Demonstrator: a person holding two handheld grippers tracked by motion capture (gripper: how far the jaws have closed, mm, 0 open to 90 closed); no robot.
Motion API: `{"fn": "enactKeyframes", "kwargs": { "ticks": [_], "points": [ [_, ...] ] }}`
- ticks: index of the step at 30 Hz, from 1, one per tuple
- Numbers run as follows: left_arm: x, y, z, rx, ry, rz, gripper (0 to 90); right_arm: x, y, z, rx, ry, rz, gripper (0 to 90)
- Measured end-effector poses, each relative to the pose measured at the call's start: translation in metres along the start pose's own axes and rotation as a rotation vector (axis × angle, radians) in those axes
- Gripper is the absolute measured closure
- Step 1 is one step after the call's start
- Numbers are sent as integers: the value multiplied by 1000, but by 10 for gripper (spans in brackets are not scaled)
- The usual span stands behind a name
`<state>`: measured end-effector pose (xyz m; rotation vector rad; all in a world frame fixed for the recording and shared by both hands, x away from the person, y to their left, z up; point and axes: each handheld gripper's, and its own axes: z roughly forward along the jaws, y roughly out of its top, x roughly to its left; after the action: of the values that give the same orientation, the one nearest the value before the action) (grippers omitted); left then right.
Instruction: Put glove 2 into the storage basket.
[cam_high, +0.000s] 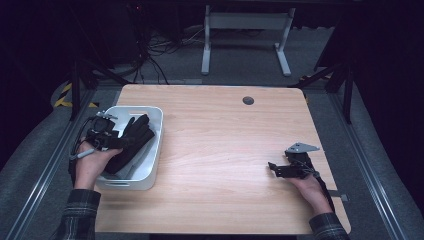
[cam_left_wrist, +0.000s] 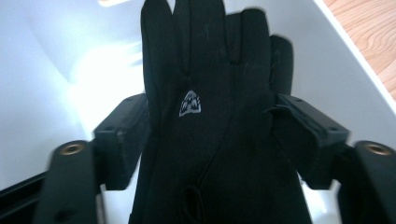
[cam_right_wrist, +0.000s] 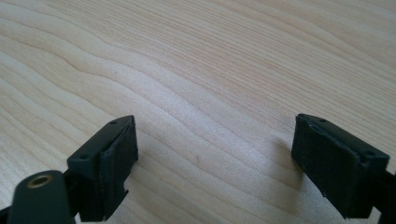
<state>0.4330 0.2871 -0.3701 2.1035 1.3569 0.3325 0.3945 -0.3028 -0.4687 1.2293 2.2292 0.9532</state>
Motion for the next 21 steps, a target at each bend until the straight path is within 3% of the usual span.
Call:
{"fn": "enactKeyframes", "kwargs": {
  "ticks": [2,10,21],
  "points": [
    [-4,3,-4,-18,7,16,244,0,0,0,0,0,0,149],
    [-20,14,-9,-47,-38,56,162,0,0,0,0,0,0,149],
    [-50,31,-11,-112,-117,105,154,0,0,0,0,0,0,148]
  ]
}}
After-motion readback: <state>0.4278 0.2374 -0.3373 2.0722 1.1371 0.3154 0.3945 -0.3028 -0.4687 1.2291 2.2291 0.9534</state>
